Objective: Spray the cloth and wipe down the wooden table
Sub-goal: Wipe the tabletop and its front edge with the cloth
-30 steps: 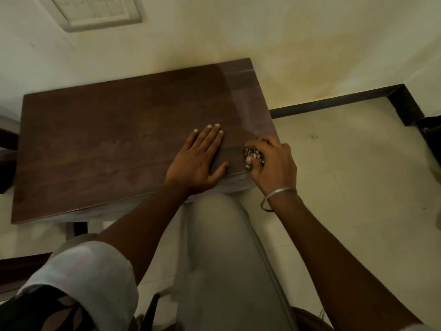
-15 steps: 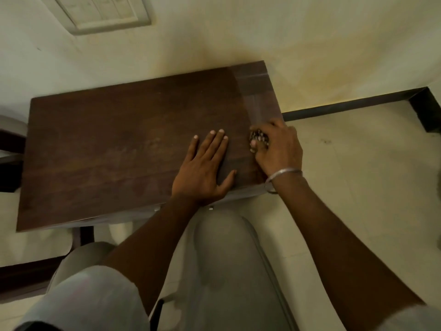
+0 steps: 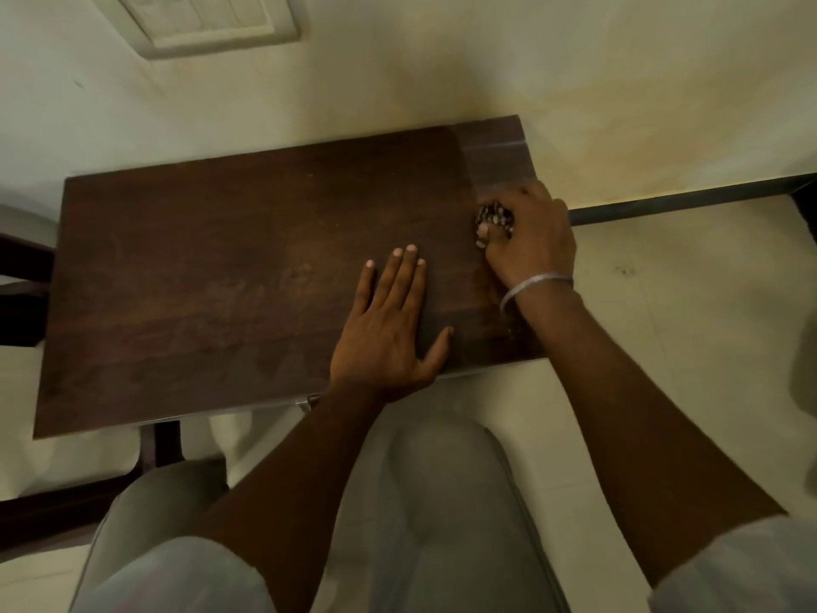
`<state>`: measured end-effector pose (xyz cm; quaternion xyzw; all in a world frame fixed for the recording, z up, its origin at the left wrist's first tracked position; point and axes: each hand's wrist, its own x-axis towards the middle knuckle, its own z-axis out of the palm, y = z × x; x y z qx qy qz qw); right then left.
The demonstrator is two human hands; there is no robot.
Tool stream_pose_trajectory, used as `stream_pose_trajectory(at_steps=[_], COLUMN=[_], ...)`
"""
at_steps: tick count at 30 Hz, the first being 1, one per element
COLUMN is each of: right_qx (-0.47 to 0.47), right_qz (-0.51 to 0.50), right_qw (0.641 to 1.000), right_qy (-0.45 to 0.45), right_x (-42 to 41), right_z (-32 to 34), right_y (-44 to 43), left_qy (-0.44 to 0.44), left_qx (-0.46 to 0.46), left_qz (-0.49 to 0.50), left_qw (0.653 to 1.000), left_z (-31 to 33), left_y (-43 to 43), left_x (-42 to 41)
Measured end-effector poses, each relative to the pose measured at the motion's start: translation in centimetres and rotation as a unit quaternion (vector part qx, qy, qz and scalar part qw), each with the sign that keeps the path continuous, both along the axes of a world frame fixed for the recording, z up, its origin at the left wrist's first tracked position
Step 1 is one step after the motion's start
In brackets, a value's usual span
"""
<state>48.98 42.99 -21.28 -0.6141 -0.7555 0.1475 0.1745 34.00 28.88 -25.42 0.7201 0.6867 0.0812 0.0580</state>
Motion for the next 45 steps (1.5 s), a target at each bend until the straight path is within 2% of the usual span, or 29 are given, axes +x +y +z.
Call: stream_pose_trajectory(at_steps=[6, 8, 9, 15, 22, 29, 36, 42, 45], right_qx=[-0.012, -0.015, -0.007, 0.005, 0.014, 0.013, 0.032, 0.022, 0.018], right_qz=[0.039, -0.024, -0.022, 0.018, 0.028, 0.028, 0.054, 0.053, 0.058], right_qw=[0.999, 0.999, 1.0, 1.0, 0.999, 1.0, 0.998, 0.998, 0.998], right_qy=[0.033, -0.018, -0.008, -0.007, 0.013, 0.003, 0.019, -0.006, 0.005], right_x=[-0.9, 2.0, 1.8, -1.8, -0.5, -3.2, -1.6, -5.5, -5.8], right_z=[-0.5, -0.8, -0.7, 0.1, -0.6, -0.3, -0.7, 0.2, 0.1], right_y=[-2.2, -3.5, -3.3, 3.9, 1.5, 7.2, 4.9, 10.5, 10.5], left_qy=[0.018, -0.017, -0.007, -0.016, -0.025, -0.036, -0.063, -0.054, -0.055], left_qx=[0.002, -0.022, -0.019, 0.008, 0.005, -0.006, -0.004, -0.021, -0.025], left_qz=[0.011, -0.032, -0.024, -0.003, -0.001, 0.001, 0.01, 0.006, 0.005], left_qw=[1.0, 0.999, 1.0, 1.0, 1.0, 0.999, 0.998, 0.998, 0.998], left_z=[0.1, -0.7, -0.6, 0.2, 0.3, 0.1, 0.1, 0.0, 0.0], left_y=[-1.1, -0.3, -0.6, 0.2, 0.4, 0.5, 0.5, 0.4, 0.5], left_x=[-1.6, 0.5, 0.4, 0.0, 0.0, 0.1, -0.1, 0.0, -0.1])
